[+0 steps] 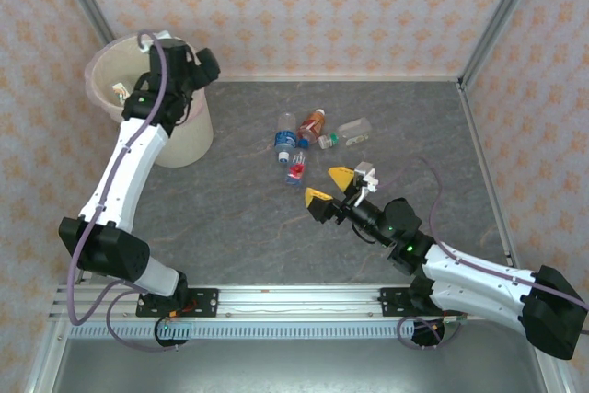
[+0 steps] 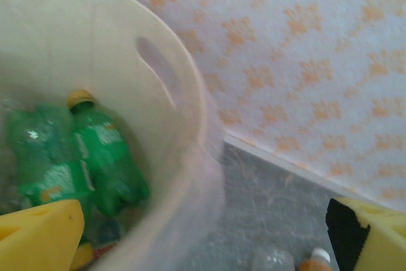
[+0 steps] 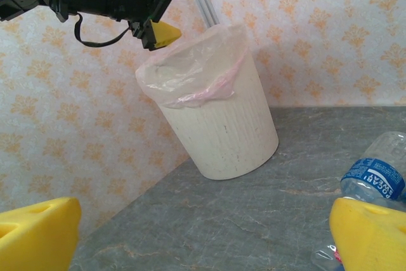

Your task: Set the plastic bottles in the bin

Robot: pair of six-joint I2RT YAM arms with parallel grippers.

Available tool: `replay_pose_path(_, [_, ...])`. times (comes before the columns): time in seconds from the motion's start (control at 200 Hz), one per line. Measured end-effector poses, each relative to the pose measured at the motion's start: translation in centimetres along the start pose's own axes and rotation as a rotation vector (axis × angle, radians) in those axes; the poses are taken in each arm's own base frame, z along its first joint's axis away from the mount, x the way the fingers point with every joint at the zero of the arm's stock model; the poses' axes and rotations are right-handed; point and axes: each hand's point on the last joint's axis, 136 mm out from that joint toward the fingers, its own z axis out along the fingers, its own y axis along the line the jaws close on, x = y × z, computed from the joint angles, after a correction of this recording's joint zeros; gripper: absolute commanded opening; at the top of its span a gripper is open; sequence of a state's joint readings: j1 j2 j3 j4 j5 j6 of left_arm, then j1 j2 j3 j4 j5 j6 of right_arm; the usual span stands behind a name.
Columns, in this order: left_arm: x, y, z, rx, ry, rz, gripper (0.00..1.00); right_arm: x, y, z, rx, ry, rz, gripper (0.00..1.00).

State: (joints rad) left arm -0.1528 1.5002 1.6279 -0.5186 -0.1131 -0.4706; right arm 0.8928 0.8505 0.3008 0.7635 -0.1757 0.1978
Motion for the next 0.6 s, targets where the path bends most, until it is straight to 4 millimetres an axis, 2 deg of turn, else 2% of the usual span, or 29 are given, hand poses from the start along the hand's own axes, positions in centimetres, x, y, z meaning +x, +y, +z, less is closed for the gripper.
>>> replay_pose_path(0.22, [4.5,-5.3,-1.1,0.1,0.066,0.084,0.97,-0.3,-0.1,-0.1,0.011,-0.013,0.0,1.0])
replay_pose_path(0.34, [7.9,-7.9,-1.5,0.147,0.114,0.144,0.96,-0.5,-0.3,-0.1,0.02,-0.021,0.001,1.0])
replay_pose_path(0.45, [11.6,-9.5,-1.2,0.17,0.178,0.198,0.95,-0.7,-0.4,-0.2,0.03,-0.029,0.001,1.0])
replay_pose_path(0.596, [16.7,-10.3,-0.2,0.169,0.266,0.27,0.93,-1.0,-0.6,-0.3,0.045,-0.041,0.0,1.0])
